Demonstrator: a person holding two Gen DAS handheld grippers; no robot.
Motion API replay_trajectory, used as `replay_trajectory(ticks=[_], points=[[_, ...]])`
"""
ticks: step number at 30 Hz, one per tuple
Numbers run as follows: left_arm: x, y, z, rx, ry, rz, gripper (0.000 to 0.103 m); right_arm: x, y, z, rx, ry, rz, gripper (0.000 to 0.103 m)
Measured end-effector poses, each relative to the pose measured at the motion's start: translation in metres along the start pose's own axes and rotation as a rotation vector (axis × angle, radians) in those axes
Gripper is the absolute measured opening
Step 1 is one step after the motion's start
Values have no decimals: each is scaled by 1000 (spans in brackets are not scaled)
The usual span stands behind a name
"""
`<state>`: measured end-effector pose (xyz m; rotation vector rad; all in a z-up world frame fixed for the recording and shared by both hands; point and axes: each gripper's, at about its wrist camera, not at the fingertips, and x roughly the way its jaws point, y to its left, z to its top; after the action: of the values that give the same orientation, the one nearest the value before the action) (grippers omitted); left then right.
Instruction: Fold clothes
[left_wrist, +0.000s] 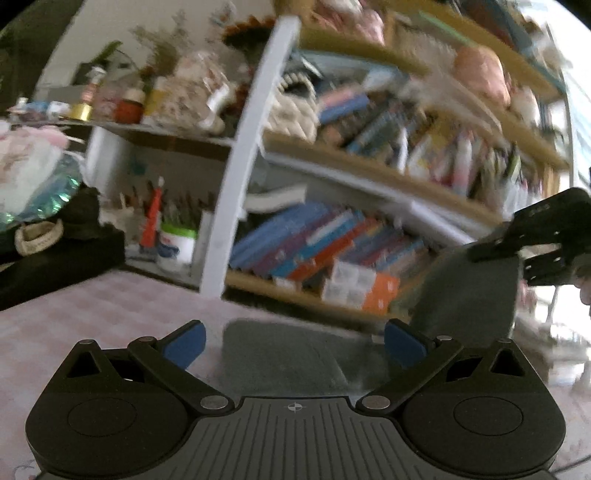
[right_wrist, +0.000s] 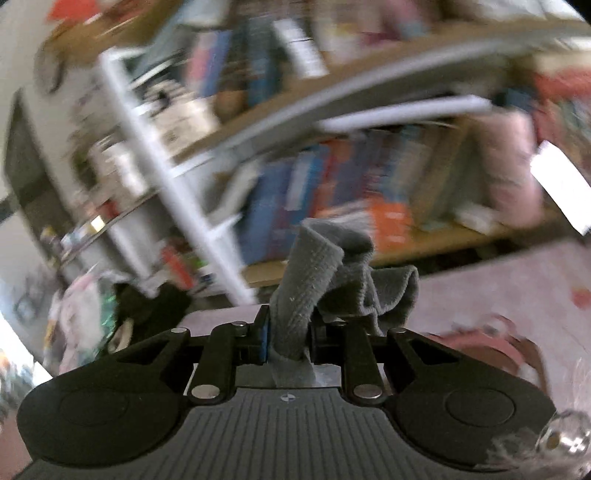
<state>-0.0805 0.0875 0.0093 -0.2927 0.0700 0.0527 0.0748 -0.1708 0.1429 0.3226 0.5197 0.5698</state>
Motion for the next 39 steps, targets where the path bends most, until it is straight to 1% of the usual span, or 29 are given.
replay_trajectory(ticks=[3, 5, 7, 9, 10, 11, 12, 14, 15, 16, 19, 21, 22, 24, 25, 26, 28, 29, 31, 33, 35, 37, 39], points=[[-13, 11, 4, -72, -104, 19, 103, 20, 41, -8, -110, 43, 58, 18], [-19, 18, 6, -120, -154, 30, 103, 34, 64, -20, -184, 75, 86, 18], [-22, 25, 7, -167, -186, 37, 103, 49, 83, -35, -256, 109, 105, 18], [-22, 29, 8, -194, -184, 29, 103, 65, 96, -52, -312, 162, 121, 20], [-22, 31, 8, -206, -181, 25, 103, 74, 100, -59, -325, 200, 135, 23], [-21, 32, 8, -211, -172, 22, 103, 84, 99, -66, -313, 254, 157, 28], [-19, 32, 8, -208, -163, 20, 103, 93, 98, -71, -295, 305, 180, 31], [-17, 31, 7, -196, -154, 15, 103, 108, 91, -79, -240, 396, 224, 44], [-17, 30, 7, -193, -155, 14, 103, 115, 88, -82, -210, 433, 248, 46], [-17, 30, 7, -192, -156, 14, 103, 117, 83, -83, -169, 448, 276, 48], [-18, 32, 5, -203, -161, 17, 103, 117, 60, -78, -27, 454, 358, 48], [-17, 34, 5, -210, -156, 19, 103, 109, 48, -73, 48, 446, 436, 48], [-16, 34, 4, -211, -150, 20, 103, 103, 43, -70, 73, 436, 471, 49], [-15, 33, 3, -201, -144, 23, 103, 86, 34, -60, 86, 391, 515, 52], [-14, 32, 3, -195, -141, 25, 103, 78, 30, -55, 89, 366, 531, 55], [-14, 31, 3, -186, -139, 26, 103, 70, 25, -52, 81, 335, 528, 57], [-13, 28, 2, -167, -136, 21, 103, 55, 15, -50, 56, 280, 479, 57], [-12, 27, 1, -157, -131, 19, 103, 49, 11, -50, 31, 261, 432, 57], [-9, 24, 0, -138, -115, 24, 103, 39, 4, -55, -57, 226, 309, 57], [-5, 22, -2, -124, -94, 34, 103, 35, 0, -64, -179, 211, 193, 57], [1, 20, -4, -111, -68, 43, 103, 35, -7, -74, -260, 197, 113, 57], [5, 18, -6, -93, -50, 53, 103, 38, -16, -85, -295, 191, 77, 59], [8, 14, -7, -70, -38, 58, 103, 40, -22, -95, -315, 198, 69, 64]])
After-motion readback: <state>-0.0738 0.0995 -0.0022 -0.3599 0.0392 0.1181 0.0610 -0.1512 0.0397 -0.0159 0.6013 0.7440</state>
